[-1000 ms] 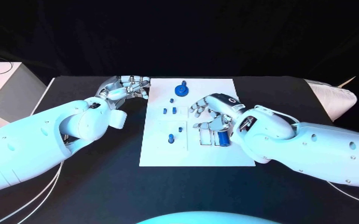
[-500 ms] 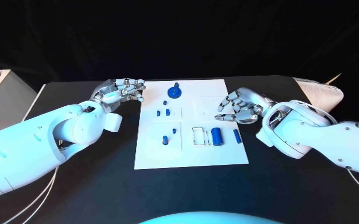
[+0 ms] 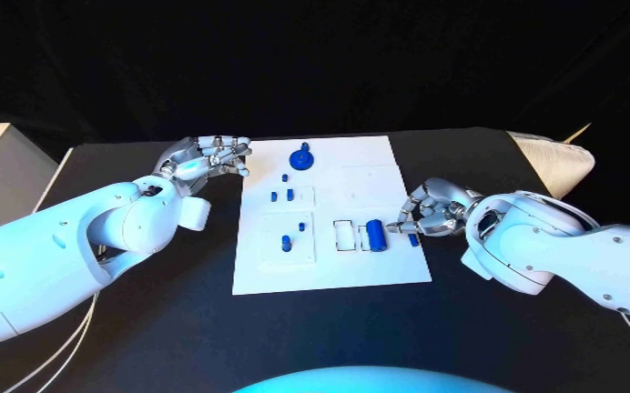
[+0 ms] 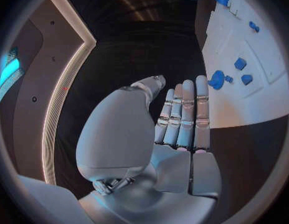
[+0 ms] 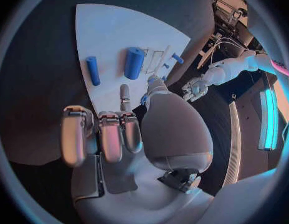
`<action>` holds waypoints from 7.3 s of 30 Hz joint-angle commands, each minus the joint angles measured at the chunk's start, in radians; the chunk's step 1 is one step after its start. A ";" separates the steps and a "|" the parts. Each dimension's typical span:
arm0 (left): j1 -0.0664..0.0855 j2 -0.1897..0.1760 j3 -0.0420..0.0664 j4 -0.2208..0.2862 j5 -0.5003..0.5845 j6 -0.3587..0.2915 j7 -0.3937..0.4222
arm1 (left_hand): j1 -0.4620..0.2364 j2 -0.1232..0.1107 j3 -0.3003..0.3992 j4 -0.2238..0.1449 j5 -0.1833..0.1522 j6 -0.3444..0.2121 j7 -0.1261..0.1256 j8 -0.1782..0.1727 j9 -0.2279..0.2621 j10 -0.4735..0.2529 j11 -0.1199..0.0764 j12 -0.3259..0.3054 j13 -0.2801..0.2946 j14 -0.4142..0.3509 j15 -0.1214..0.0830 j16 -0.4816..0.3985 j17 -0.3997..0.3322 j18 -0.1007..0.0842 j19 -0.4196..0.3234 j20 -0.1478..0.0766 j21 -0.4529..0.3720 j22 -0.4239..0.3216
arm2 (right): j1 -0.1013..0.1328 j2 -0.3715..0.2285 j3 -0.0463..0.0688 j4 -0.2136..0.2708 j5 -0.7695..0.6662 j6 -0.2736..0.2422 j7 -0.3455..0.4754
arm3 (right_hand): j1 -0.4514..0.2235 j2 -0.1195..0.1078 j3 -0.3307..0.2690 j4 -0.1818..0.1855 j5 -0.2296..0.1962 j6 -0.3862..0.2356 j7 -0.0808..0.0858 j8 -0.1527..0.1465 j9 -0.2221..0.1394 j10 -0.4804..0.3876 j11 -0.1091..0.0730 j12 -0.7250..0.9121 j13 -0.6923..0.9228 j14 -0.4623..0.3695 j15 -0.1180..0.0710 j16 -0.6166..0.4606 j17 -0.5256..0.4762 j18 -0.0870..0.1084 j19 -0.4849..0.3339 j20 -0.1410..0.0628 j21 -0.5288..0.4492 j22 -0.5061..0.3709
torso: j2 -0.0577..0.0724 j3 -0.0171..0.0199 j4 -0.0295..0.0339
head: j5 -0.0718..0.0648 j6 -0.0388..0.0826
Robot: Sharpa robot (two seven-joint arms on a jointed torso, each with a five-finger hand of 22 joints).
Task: Assemble the parts on the task board
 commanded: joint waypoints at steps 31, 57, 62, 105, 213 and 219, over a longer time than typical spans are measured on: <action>-0.002 -0.008 0.001 0.015 0.005 0.015 0.003 | 0.004 0.006 -0.001 0.010 0.001 -0.006 -0.001 -0.002 -0.001 -0.007 0.003 0.005 -0.002 0.004 0.001 -0.004 0.002 0.013 0.009 0.003 -0.007 -0.003 | -0.076 0.144 -0.003 -0.089 -0.033 -0.059 -0.147 | -0.039 0.008 -0.033 0.000 0.005 -0.008 -0.002 0.005 0.003 0.106 -0.004 0.002 0.263 0.103 -0.008 0.005 0.254 -0.017 0.080 -0.006 0.012 0.197 | 0.002 -0.0011 0.0019 | -0.005 -0.014; -0.002 -0.013 0.001 0.015 0.006 0.012 0.002 | 0.004 0.006 -0.002 0.012 0.001 -0.006 0.000 -0.002 -0.002 -0.008 0.003 0.005 -0.002 0.004 0.001 -0.004 0.002 0.013 0.009 0.003 -0.008 -0.004 | -0.062 0.108 0.001 -0.044 -0.002 -0.178 -0.134 | 0.110 0.037 0.074 -0.007 0.260 0.024 -0.018 0.013 -0.009 0.106 -0.021 0.002 0.263 0.103 -0.022 0.006 0.257 -0.021 0.082 -0.017 0.034 0.211 | 0.000 -0.0024 0.0006 | -0.003 -0.010; -0.002 -0.014 0.001 0.015 0.006 0.011 0.002 | 0.004 0.006 -0.002 0.012 0.001 -0.006 0.000 -0.002 -0.002 -0.008 0.003 0.005 -0.002 0.004 0.001 -0.004 0.002 0.013 0.009 0.003 -0.008 -0.004 | -0.041 0.094 0.003 -0.017 -0.004 -0.183 -0.132 | 0.111 0.036 0.076 -0.006 0.262 0.024 -0.018 0.012 -0.009 0.106 -0.021 0.002 0.263 0.104 -0.022 0.007 0.258 -0.021 0.082 -0.017 0.033 0.211 | 0.000 -0.0025 0.0011 | -0.002 -0.009; -0.002 -0.011 0.001 0.015 0.014 0.009 0.002 | 0.007 0.007 -0.002 0.014 0.001 -0.006 0.000 -0.001 -0.003 -0.008 0.003 0.006 -0.002 0.004 0.001 -0.004 0.003 0.013 0.011 0.003 -0.010 -0.005 | -0.043 0.243 -0.004 -0.067 0.025 -0.078 -0.162 | -0.003 0.004 0.103 -0.002 0.108 0.040 -0.017 0.016 -0.016 0.106 -0.018 0.002 0.263 0.104 -0.019 0.008 0.262 -0.023 0.084 -0.014 0.045 0.219 | 0.002 -0.0017 0.0004 | 0.012 -0.023; -0.012 -0.020 0.001 0.017 0.015 0.008 -0.005 | 0.010 0.011 -0.004 0.025 0.001 -0.007 0.000 0.000 -0.005 -0.012 0.003 0.010 -0.003 0.003 0.001 -0.006 0.004 0.013 0.015 0.003 -0.018 -0.011 | -0.054 0.189 0.002 -0.049 -0.102 -0.022 -0.056 | 0.054 0.033 0.090 -0.005 -0.093 0.042 -0.030 0.078 -0.007 0.106 -0.030 0.002 0.263 0.104 -0.029 0.008 0.262 -0.031 0.092 -0.024 0.079 0.239 | 0.002 -0.0013 0.0007 | 0.025 -0.030; -0.012 -0.020 0.001 0.017 0.015 0.009 -0.005 | 0.012 0.011 -0.004 0.025 0.002 -0.007 0.000 0.000 -0.005 -0.012 0.003 0.010 -0.004 0.003 0.001 -0.006 0.004 0.013 0.016 0.003 -0.018 -0.011 | -0.058 0.201 0.001 -0.060 -0.102 -0.011 -0.055 | 0.061 0.026 0.092 -0.007 -0.101 0.042 -0.031 0.078 -0.008 0.106 -0.030 0.002 0.263 0.104 -0.029 0.008 0.262 -0.031 0.092 -0.024 0.079 0.239 | 0.002 -0.0014 0.0010 | 0.024 -0.030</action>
